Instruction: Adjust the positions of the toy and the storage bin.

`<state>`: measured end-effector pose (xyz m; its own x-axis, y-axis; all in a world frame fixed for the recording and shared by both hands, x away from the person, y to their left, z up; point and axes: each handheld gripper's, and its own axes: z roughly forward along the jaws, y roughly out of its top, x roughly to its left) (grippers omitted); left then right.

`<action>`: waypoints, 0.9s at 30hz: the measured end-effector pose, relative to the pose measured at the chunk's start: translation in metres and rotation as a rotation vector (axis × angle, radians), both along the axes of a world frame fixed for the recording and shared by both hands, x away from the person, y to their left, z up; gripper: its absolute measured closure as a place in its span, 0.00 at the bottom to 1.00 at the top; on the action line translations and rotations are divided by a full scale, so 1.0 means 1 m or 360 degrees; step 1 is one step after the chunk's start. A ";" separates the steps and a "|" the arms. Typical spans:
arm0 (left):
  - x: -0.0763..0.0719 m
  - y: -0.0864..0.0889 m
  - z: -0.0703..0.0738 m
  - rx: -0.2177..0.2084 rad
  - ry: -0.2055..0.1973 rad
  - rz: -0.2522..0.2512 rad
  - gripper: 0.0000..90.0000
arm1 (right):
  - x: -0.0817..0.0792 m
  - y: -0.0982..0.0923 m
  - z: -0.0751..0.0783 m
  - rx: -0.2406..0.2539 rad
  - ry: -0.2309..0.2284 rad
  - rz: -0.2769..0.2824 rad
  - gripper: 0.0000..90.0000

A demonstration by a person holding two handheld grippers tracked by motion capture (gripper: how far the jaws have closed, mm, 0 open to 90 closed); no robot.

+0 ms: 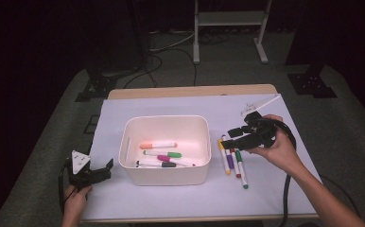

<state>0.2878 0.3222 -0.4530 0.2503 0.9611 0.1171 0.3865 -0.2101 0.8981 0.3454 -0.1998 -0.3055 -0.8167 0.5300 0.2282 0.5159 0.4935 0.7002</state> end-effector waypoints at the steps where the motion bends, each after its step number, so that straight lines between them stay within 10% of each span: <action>1: 0.000 0.000 0.000 0.0001 0.0001 0.0000 0.00 | 0.000 -0.007 -0.006 -0.0004 0.0003 -0.0025 0.45; 27: 0.000 0.000 0.000 0.0006 -0.0004 -0.0004 0.00 | -0.005 -0.049 -0.093 -0.0144 0.0145 -0.0273 0.44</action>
